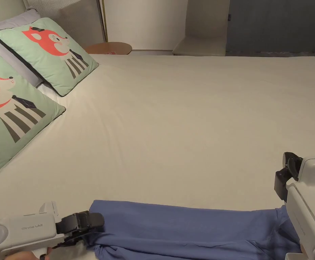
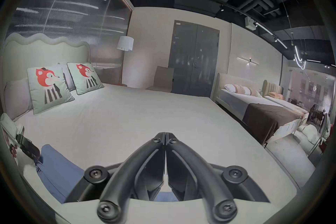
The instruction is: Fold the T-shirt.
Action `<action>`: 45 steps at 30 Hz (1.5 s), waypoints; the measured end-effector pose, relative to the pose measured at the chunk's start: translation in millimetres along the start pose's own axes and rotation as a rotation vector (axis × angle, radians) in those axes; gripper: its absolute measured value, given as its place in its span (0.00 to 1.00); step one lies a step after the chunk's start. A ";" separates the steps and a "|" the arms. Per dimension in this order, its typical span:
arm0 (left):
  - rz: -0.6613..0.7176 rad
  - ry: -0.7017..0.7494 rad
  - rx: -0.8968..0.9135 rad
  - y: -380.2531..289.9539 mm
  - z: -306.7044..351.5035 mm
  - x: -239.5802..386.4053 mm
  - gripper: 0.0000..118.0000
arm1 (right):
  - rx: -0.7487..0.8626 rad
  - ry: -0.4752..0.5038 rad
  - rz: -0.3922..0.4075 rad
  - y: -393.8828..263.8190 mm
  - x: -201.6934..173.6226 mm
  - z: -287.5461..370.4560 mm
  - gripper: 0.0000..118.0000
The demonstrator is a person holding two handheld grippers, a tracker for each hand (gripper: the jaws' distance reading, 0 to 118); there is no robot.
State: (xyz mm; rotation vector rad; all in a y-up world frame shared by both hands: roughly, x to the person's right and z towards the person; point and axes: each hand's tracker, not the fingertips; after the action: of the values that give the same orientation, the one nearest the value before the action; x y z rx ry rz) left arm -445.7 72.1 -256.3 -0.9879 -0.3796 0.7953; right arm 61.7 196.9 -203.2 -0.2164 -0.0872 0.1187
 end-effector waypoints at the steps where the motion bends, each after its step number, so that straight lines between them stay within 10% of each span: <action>1: -0.026 0.010 -0.002 -2.9 -4.0 3.5 0.56 | -0.003 0.000 0.001 1.1 0.0 0.7 0.01; 3: -0.030 0.005 0.005 -6.0 -8.1 11.8 0.49 | -0.006 -0.003 0.000 1.7 1.3 1.4 0.01; 6: -0.038 0.002 0.015 -10.7 -12.2 31.6 0.11 | -0.008 -0.010 -0.004 0.0 7.5 -2.4 0.01; 25: -0.269 0.328 0.130 37.7 80.2 36.3 0.07 | 0.019 -0.017 -0.049 7.6 25.9 18.0 0.01; 45: -0.456 0.267 -0.111 -59.4 -118.4 173.2 0.08 | 0.023 -0.032 -0.045 8.0 45.6 35.8 0.01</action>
State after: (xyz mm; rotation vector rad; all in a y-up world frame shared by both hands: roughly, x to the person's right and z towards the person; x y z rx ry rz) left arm -232.5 112.5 -277.3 -1.0446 -0.3998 0.2282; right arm 102.3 218.0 -166.7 -0.1891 -0.1221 0.0780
